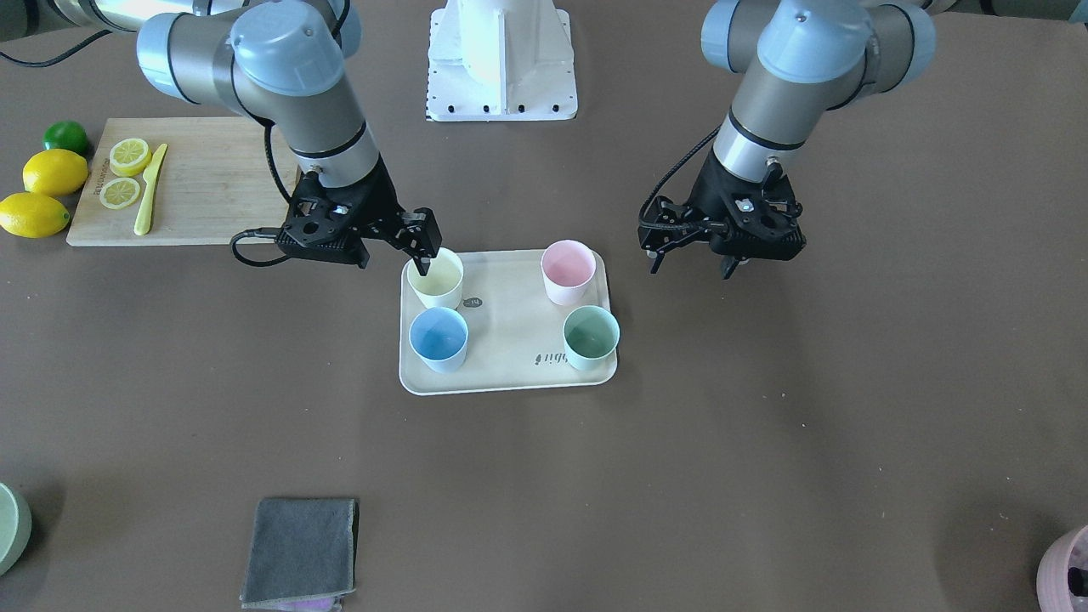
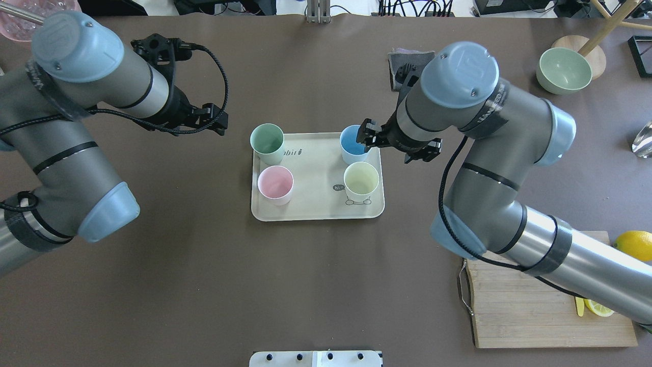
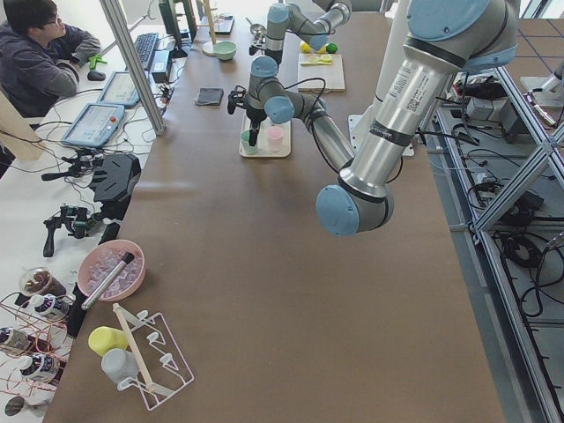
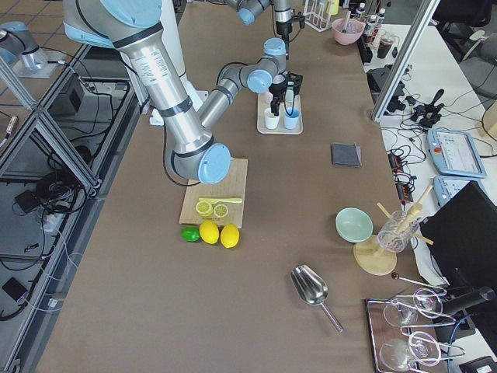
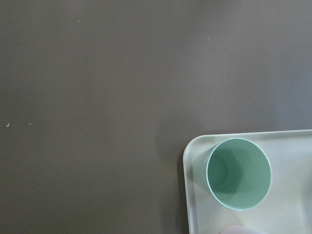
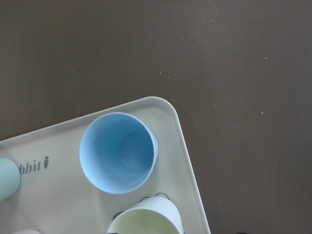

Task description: Place all cups on tray

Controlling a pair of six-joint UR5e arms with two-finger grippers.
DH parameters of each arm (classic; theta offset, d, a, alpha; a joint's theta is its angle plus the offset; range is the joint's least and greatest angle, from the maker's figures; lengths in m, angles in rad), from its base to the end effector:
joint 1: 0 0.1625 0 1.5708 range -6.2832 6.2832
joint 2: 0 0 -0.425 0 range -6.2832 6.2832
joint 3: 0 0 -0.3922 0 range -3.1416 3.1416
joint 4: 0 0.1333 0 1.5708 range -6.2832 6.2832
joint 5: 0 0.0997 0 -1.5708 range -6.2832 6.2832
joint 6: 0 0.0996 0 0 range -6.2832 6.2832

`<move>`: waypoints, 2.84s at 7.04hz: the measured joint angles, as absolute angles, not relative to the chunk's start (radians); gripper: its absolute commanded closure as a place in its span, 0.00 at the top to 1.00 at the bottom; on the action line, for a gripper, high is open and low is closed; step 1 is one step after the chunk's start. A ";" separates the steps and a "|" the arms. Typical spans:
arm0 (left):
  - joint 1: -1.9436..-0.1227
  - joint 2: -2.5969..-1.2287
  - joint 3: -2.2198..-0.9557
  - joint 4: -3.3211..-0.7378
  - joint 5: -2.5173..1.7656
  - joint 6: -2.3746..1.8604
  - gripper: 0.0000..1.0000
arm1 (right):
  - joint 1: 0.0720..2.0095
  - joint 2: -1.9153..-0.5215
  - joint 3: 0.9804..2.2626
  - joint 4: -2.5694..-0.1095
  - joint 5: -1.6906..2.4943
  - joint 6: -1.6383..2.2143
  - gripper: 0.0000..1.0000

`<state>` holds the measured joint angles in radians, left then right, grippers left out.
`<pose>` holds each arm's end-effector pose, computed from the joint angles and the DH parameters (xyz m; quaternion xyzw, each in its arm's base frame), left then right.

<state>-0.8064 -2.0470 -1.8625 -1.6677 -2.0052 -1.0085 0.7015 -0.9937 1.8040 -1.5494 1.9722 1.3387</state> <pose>0.3565 -0.5038 0.2505 0.1071 0.4408 -0.0183 0.8910 -0.4258 -0.4833 0.2226 0.0153 -0.4356 0.1301 0.8906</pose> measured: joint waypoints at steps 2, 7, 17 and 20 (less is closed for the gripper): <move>-0.963 -1.898 -1.915 -1.666 -2.124 -0.771 0.99 | 0.858 -1.091 1.868 -1.611 2.052 1.073 1.00; -1.495 -1.595 -1.746 -1.580 -2.247 0.160 0.99 | 1.350 -1.383 1.885 -1.824 2.201 0.177 1.00; -1.629 -1.480 -1.743 -1.473 -2.252 0.256 0.99 | 1.496 -1.699 1.831 -1.711 2.258 -0.027 1.00; -1.628 -1.477 -1.743 -1.474 -2.252 0.257 0.99 | 1.496 -1.701 1.834 -1.709 2.260 -0.028 1.00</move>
